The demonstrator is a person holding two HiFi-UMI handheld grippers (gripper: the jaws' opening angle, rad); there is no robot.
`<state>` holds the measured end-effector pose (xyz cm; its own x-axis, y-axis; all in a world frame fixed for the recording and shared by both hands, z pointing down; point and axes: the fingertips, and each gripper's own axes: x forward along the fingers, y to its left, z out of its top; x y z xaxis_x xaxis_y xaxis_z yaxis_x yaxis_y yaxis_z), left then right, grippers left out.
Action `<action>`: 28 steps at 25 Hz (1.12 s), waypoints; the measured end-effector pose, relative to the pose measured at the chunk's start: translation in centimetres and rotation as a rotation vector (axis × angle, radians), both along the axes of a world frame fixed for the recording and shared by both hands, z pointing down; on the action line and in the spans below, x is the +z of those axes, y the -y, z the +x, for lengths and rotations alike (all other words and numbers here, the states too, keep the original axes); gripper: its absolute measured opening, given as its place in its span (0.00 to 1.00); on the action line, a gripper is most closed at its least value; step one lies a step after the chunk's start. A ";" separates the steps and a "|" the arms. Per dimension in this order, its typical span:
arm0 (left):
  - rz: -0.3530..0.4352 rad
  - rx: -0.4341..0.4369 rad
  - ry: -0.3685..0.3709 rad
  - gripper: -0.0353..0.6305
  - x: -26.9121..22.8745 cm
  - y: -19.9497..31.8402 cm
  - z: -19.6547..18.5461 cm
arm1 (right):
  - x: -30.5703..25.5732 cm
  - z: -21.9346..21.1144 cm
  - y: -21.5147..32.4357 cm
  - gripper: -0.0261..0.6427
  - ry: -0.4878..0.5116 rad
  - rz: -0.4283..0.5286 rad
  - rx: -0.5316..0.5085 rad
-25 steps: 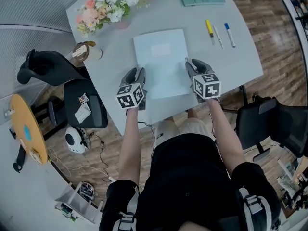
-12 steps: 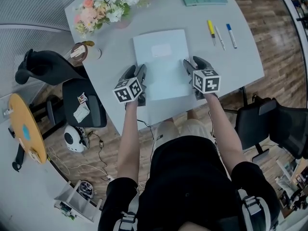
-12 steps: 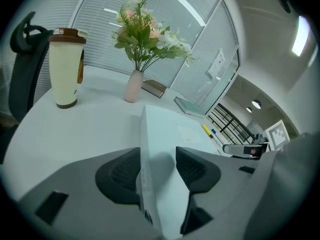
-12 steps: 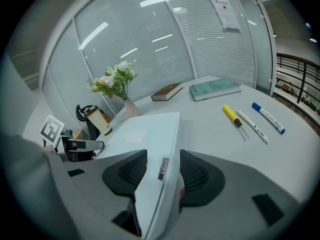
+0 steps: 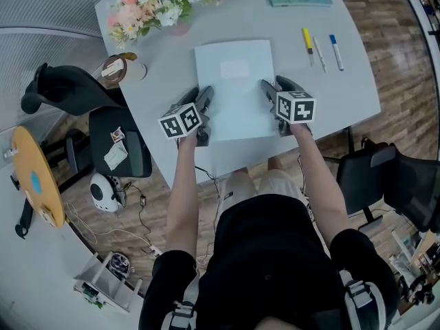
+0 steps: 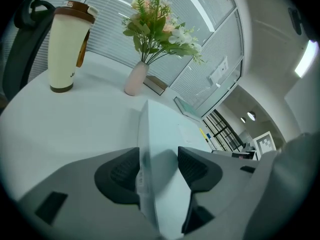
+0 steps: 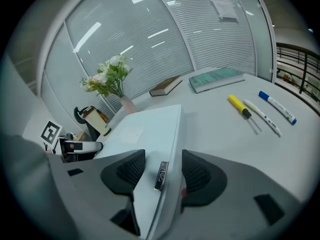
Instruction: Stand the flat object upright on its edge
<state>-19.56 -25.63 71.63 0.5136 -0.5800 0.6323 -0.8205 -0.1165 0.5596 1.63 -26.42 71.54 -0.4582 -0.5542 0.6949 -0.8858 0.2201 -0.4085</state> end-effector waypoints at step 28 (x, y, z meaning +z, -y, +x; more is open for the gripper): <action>0.037 0.054 0.021 0.36 -2.8 -2.0 0.3 | -2.4 0.1 -2.0 0.31 0.059 0.000 -0.027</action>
<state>-19.25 -23.62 68.83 0.5320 -0.5746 0.6219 -0.8237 -0.1812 0.5372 1.72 -24.42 69.17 -0.5131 -0.5413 0.6661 -0.8540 0.2438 -0.4597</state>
